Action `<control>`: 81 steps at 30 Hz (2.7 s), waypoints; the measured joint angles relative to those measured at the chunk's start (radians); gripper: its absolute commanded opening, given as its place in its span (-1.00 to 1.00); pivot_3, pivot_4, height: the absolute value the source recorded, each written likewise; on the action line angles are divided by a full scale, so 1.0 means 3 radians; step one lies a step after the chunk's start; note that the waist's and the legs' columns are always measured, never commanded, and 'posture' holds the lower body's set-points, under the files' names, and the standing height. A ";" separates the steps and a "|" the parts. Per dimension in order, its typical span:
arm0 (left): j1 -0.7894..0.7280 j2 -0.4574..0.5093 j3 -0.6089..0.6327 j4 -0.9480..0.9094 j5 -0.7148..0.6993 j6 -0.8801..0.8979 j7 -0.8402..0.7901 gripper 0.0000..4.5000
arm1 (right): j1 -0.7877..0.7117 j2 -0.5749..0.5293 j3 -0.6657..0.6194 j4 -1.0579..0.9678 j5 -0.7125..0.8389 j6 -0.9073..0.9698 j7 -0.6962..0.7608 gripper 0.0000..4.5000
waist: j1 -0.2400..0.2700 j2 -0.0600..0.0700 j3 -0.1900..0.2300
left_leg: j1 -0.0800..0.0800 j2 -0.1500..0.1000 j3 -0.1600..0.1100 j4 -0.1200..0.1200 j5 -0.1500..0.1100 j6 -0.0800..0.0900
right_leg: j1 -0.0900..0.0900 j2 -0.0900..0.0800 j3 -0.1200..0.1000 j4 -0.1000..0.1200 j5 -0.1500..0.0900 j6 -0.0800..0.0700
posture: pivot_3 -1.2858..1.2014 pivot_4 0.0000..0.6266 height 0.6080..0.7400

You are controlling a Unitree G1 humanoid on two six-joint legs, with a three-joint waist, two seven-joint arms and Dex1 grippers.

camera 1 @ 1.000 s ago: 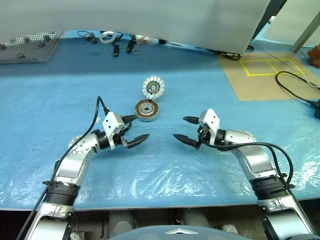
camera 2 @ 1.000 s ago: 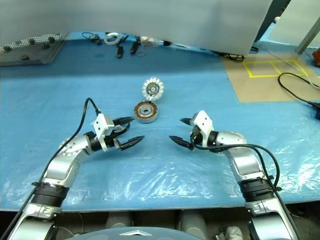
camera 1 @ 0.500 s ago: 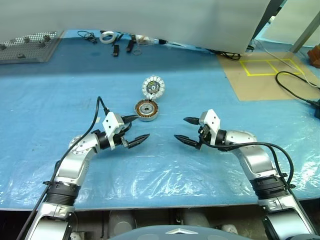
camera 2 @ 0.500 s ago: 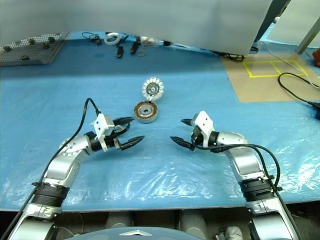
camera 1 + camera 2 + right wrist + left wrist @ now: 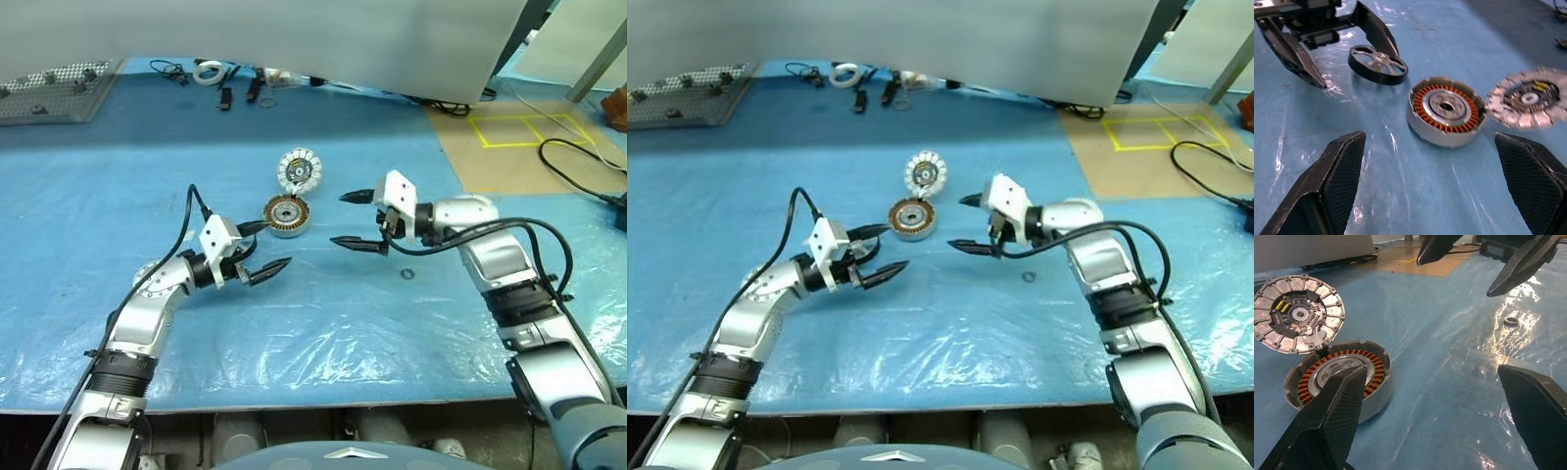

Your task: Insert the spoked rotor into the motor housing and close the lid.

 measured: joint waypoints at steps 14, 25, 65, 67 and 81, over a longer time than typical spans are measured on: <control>0.0183 0.0181 0.0195 -0.0008 -0.0029 -0.0057 0.0097 1.00 | -0.1501 0.0722 0.0717 0.2004 -0.0687 -0.0267 0.0642 0.98 | 0.0000 -0.0006 0.0006 | -0.0006 0.0005 0.0000 0.0007 0.0001 0.0003 | -0.0011 -0.0002 -0.0015 0.0014 -0.0007 -0.0014 | 0.03 -0.52 1.00; 0.0519 0.0095 0.0209 -0.0293 -0.0059 -0.0042 0.0255 1.00 | -0.1974 0.1174 0.0785 0.3401 -0.1194 -0.0787 0.0733 0.98 | -0.0006 -0.0003 0.0010 | -0.0009 0.0019 0.0000 0.0018 0.0000 0.0004 | -0.0023 -0.0003 -0.0026 0.0046 -0.0023 -0.0040 | 0.03 -0.52 1.00; 0.0954 0.0101 0.0241 -0.0773 -0.0060 0.0075 0.0567 1.00 | -0.2188 0.1676 0.0476 0.3977 -0.1776 -0.0932 -0.0287 0.98 | -0.0010 0.0017 0.0025 | -0.0018 0.0044 0.0003 0.0024 0.0000 0.0003 | -0.0023 0.0000 -0.0050 0.0052 -0.0030 -0.0053 | 0.03 -0.52 1.00; 0.0957 0.0101 0.0238 -0.0774 -0.0059 0.0079 0.0577 1.00 | -0.2187 0.1693 0.0450 0.3976 -0.1775 -0.0932 -0.0242 0.98 | -0.0009 0.0017 0.0026 | -0.0018 0.0044 0.0003 0.0024 0.0000 0.0003 | -0.0023 0.0000 -0.0051 0.0051 -0.0030 -0.0053 | 0.03 -0.52 1.00; 0.0983 0.0093 0.0172 -0.0807 -0.0055 0.0085 0.0616 1.00 | -0.2155 0.1673 0.0453 0.3971 -0.1884 -0.0952 -0.0350 0.98 | -0.0003 0.0018 0.0026 | -0.0016 0.0045 0.0003 0.0026 0.0000 0.0003 | -0.0021 0.0000 -0.0052 0.0052 -0.0030 -0.0053 | 0.03 -0.52 1.00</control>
